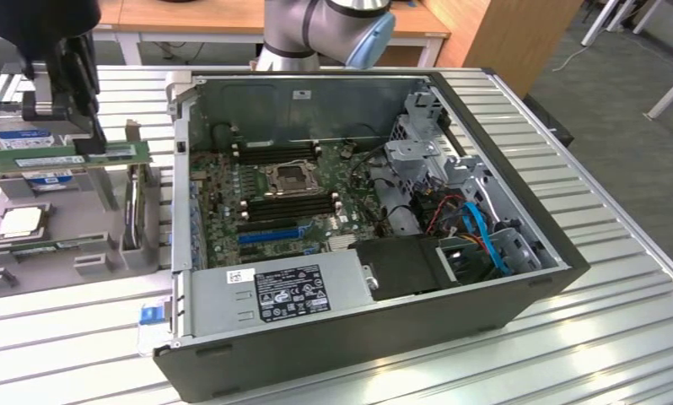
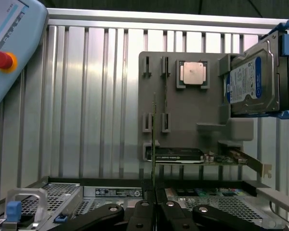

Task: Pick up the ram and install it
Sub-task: 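Pick up the ram and move it above insertion slot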

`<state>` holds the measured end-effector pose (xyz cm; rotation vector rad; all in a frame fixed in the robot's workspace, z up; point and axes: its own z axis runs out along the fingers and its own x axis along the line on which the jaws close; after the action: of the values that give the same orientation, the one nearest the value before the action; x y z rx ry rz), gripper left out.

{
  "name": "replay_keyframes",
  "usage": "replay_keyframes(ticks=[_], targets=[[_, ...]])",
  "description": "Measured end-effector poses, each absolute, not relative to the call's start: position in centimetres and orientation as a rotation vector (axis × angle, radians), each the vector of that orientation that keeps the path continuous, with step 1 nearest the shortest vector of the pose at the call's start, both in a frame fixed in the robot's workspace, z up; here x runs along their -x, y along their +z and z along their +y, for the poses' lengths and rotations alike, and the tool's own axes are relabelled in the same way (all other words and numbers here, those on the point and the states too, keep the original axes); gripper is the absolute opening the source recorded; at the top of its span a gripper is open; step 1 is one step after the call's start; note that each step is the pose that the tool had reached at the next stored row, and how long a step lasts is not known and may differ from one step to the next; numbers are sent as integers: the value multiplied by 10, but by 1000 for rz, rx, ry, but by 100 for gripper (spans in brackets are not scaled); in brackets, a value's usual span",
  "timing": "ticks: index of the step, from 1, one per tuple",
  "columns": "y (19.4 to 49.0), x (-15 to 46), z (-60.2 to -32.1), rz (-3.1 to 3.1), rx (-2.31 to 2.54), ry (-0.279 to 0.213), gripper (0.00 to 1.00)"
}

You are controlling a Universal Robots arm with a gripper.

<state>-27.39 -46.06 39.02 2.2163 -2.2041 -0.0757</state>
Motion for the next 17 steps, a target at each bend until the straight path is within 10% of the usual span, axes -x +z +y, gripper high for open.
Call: replay_keyframes(ticks=[17], targets=[[390, 244, -461, -2204, -2216, -76, 12]])
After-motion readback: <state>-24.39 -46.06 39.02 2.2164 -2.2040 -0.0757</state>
